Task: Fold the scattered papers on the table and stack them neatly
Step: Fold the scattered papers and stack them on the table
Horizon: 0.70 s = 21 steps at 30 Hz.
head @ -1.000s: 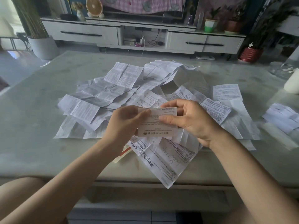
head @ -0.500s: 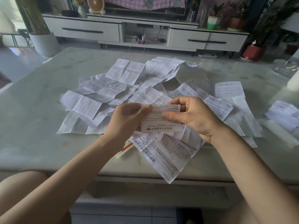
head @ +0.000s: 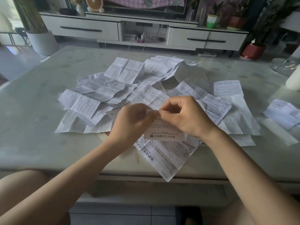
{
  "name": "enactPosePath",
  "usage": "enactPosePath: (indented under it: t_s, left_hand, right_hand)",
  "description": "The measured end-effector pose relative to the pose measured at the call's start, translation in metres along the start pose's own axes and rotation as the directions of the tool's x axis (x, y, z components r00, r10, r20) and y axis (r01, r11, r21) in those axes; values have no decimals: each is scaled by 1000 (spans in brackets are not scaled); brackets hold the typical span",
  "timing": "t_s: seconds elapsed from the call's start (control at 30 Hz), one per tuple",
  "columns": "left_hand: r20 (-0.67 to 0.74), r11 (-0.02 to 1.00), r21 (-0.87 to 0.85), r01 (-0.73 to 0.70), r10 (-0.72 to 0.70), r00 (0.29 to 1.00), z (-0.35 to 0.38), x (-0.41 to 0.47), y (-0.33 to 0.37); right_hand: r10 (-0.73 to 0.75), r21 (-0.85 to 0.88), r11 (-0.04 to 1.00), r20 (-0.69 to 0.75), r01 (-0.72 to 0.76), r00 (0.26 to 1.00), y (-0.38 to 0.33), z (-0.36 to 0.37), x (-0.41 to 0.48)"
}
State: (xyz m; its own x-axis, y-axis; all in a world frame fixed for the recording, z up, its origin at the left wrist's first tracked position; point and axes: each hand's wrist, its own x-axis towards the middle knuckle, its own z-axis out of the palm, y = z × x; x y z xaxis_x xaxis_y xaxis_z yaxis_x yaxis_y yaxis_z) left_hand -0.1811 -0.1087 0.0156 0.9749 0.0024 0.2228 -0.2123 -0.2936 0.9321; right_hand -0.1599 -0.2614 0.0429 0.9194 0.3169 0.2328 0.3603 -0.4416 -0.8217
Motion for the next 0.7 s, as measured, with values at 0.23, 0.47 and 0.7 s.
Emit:
enactPosePath:
  t_s: [0.23, 0.47, 0.7]
  left_hand:
    - [0, 997, 43, -67, 67, 998, -8, 6, 5]
    - [2, 992, 89, -94, 94, 996, -9, 7, 7]
    - [-2, 993, 102, -64, 64, 998, -22, 11, 7]
  right_hand:
    - [59, 53, 997, 17, -60, 998, -1, -15, 1]
    - [125, 30, 992, 27, -126, 992, 5, -40, 0]
    - [140, 76, 987, -16, -138, 990, 2, -43, 1]
